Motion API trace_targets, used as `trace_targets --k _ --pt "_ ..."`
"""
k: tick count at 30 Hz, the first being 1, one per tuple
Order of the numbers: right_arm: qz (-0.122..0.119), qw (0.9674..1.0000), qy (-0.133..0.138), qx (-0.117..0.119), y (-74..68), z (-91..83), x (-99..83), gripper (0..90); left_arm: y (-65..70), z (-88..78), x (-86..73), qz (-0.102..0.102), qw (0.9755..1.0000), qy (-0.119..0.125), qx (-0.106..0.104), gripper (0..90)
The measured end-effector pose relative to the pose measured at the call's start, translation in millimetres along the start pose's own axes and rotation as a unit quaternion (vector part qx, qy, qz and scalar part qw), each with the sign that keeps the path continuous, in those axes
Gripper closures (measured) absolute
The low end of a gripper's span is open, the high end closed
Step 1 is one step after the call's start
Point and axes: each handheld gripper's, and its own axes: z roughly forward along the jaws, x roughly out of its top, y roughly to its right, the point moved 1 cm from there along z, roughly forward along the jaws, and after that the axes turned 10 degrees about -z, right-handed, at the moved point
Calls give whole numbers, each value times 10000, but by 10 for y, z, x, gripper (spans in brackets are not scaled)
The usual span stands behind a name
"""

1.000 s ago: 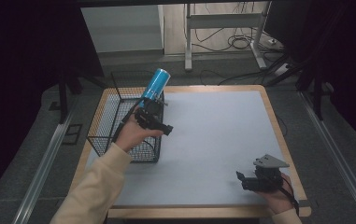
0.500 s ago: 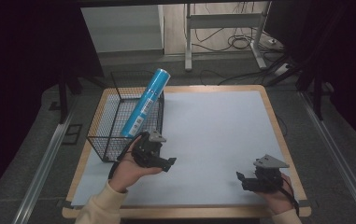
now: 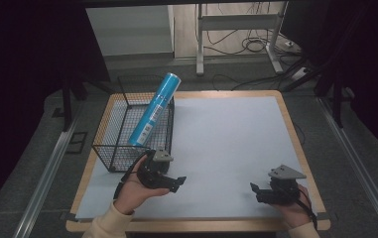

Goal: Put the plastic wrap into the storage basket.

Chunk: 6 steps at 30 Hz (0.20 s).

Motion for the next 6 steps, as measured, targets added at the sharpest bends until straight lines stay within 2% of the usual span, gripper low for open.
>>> trace_targets --k 6 --pt "15 10000 32 -16 10 -3 7 115 8 18 -31 -2 10000 -35 -30 191"
